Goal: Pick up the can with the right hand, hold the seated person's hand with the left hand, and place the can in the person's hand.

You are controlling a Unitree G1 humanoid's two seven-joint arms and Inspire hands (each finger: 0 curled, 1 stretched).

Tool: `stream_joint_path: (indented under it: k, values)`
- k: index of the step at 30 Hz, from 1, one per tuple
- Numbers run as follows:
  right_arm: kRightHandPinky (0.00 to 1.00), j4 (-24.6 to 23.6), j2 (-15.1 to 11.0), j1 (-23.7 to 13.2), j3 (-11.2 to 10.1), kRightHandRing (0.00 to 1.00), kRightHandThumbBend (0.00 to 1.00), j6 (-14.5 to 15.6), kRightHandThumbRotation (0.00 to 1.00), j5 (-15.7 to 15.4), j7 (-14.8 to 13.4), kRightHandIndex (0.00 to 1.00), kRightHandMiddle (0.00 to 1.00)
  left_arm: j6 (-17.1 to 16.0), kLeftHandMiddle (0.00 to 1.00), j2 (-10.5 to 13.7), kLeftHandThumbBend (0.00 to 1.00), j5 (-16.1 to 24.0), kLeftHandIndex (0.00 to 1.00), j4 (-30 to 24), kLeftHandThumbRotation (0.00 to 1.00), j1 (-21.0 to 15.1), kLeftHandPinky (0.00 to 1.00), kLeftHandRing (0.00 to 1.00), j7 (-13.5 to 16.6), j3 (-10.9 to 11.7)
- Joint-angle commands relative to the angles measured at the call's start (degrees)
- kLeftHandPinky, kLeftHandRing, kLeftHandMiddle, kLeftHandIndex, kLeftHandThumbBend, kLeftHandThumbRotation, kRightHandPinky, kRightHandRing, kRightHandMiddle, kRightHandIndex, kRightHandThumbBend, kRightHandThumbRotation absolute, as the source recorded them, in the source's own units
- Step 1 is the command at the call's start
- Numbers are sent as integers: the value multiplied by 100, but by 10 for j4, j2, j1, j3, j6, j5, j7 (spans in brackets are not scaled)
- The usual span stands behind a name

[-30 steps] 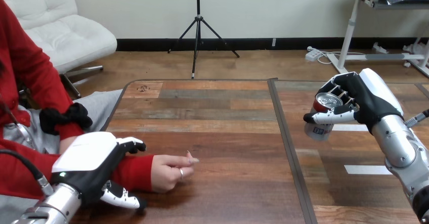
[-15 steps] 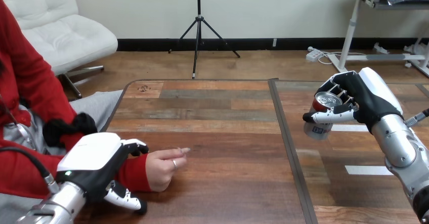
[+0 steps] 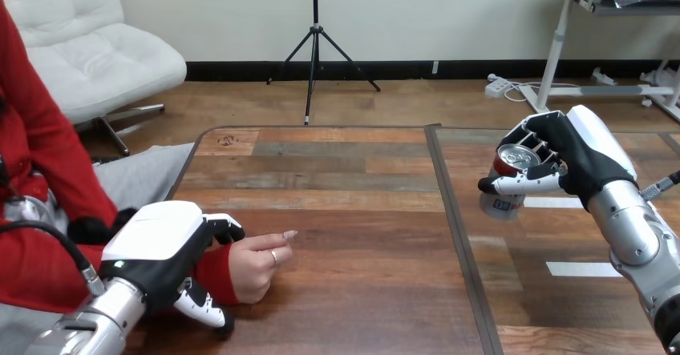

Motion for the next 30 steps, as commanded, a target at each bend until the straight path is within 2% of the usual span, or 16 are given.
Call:
stream_joint_path:
  k: [1,7,21,27,30]
  values:
    - [38,-32,-7,-31,-12,42,72,-17,0,11,-15,48,46,4,70,4,93,-4,68,25,3,-34,56,66,20,-4]
    - [39,-33,-7,-32,-12,42,72,-16,0,11,-15,48,46,2,66,1,92,-2,65,38,1,-40,52,61,32,-10]
    - [39,-36,-8,-31,-13,42,71,-19,0,13,-12,48,46,13,59,-3,86,-3,58,62,0,-56,46,55,39,-25]
    - [38,-39,-7,-31,-14,41,72,-16,0,13,-12,48,46,16,60,-3,87,4,59,74,0,-61,47,55,49,-33]
    - [38,-40,-7,-30,-14,41,72,-16,0,14,-12,48,45,30,62,-3,87,12,61,71,0,-63,48,57,47,-38]
